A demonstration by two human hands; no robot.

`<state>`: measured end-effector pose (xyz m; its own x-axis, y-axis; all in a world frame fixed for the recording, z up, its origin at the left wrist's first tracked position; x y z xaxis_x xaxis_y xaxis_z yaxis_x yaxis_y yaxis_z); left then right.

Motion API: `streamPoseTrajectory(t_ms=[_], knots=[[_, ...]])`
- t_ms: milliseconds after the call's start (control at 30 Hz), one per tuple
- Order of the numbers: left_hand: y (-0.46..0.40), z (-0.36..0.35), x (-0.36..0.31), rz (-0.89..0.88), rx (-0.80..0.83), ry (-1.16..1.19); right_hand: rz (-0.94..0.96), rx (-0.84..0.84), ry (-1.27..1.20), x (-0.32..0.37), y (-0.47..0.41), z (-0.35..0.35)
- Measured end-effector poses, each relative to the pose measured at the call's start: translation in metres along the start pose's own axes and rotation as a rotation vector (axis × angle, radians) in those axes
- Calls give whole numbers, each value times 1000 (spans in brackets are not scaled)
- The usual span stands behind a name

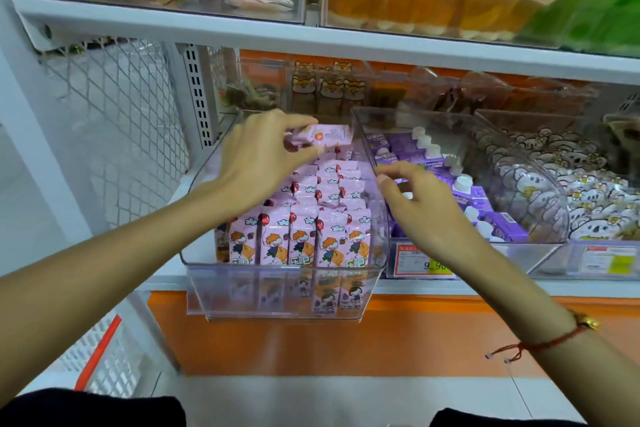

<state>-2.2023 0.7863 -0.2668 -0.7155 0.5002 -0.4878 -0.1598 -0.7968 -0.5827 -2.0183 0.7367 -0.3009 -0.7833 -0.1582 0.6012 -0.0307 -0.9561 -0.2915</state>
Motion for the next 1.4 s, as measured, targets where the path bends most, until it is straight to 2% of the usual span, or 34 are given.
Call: streamPoseTrajectory(t_ms=[167,300,467,567,633,700,800,867,967,1100,1167,1267,1400], knots=[[-14,-23,1,-63,92,-169,39,28,-13,2,6,-1],[-40,-27,-7,-134,247,-297,107,56,43,3,12,-2],[-72,-63,1,-25,421,-212,164,91,148,1,17,-4],[-73,-84,8,63,344,-24,170,100,154,-1,17,-4],[-70,-89,10,74,284,21,171,102,155,-1,17,-4],[-64,-94,12,61,316,-44,175,103,152,-2,17,-4],[-54,-103,11,-16,452,-217,170,107,152,-3,17,-4],[-49,-103,10,-28,486,-235,167,120,153,-2,18,-5],[-49,-96,2,-73,498,-241,169,127,152,-3,18,-6],[-47,-86,-7,-142,423,-262,175,125,164,-3,19,-5],[-43,-89,-10,-140,447,-274,176,124,164,-2,19,-4],[-44,-83,-11,-63,428,-170,173,132,159,-2,18,-5],[-47,-66,-8,73,284,85,181,113,146,-2,19,-3]])
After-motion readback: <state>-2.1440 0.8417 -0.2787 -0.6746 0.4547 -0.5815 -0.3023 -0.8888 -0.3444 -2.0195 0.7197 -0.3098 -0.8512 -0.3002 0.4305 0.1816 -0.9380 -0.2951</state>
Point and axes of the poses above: each hand's wrist, its own y-axis away from the middle knuckle, its own z-axis out of the back of the hand, x = y × z, the point moved 8 cm from there along -y, towards the middle knuckle, and after that the axes turned 5 degrees about y, right-handed, at the moved point
